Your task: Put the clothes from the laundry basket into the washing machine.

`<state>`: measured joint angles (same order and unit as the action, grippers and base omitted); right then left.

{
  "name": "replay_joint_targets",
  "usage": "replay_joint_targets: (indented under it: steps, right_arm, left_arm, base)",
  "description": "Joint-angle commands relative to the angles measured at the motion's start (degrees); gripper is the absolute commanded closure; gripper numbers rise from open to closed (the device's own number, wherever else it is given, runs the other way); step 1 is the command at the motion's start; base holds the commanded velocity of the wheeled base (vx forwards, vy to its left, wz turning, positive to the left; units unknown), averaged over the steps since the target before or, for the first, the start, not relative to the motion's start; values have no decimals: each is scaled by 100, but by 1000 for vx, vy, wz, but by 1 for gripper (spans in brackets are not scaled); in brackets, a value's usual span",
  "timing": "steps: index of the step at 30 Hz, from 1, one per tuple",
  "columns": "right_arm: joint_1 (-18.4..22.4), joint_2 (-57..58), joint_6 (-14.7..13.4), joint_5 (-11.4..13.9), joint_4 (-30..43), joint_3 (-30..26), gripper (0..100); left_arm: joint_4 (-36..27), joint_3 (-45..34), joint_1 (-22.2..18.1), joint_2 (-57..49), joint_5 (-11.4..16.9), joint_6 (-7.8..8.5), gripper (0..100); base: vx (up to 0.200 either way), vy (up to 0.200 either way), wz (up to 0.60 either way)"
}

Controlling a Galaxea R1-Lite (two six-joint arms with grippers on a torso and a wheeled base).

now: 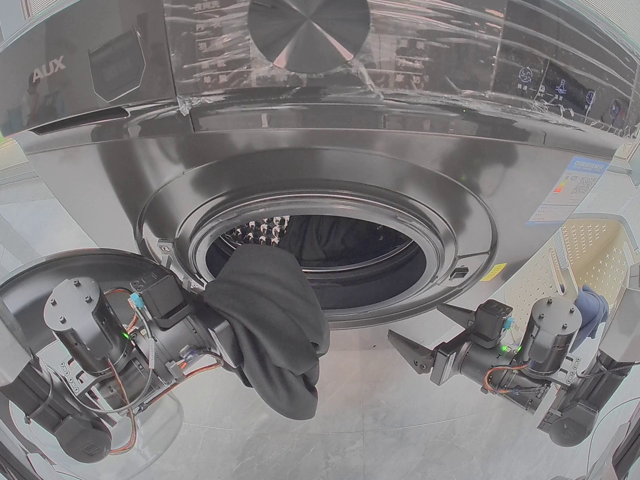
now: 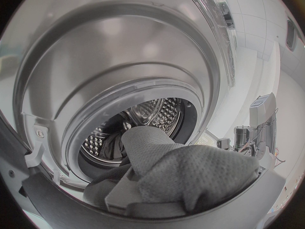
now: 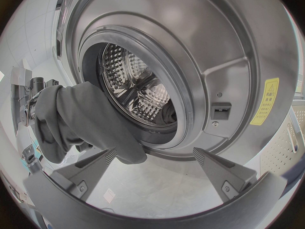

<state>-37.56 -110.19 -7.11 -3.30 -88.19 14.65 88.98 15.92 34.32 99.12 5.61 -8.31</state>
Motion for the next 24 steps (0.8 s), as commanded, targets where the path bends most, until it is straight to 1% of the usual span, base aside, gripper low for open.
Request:
replay_joint_targets:
  steps: [1, 6, 9, 14, 15, 20, 22, 24]
  right_arm:
    - [-32, 6, -1, -4, 3, -59, 0]
    - [-94, -2, -1, -4, 3, -77, 0]
    - [-269, 121, -1, -21, 3, -68, 0]
    - [-278, 129, -1, -4, 3, -121, 0]
    - [-287, 138, -1, -4, 3, -112, 0]
    - [-287, 173, -1, -4, 3, -121, 0]
    - [-287, 182, -1, -4, -6, -121, 0]
    - [-287, 217, -1, -4, 3, -138, 0]
  left_arm:
    - [5, 8, 66, 28, 2, -4, 100]
    - [5, 113, 225, 143, -16, -12, 100]
    - [-3, 245, 365, 213, -51, -12, 100]
    - [-3, 702, 506, 775, -130, 14, 100]
    - [-3, 763, 515, 854, -139, 32, 100]
    - [-3, 1062, 594, 1355, -253, 313, 100]
    - [-3, 1247, 594, 1540, -315, 348, 100]
    - [-3, 1493, 585, 1733, -385, 339, 100]
  base:
    - [0, 0, 0]
    - [0, 0, 0]
    - [0, 0, 0]
    - [0, 0, 0]
    - [0, 0, 0]
    - [0, 0, 0]
    - [0, 0, 0]
    - [0, 0, 0]
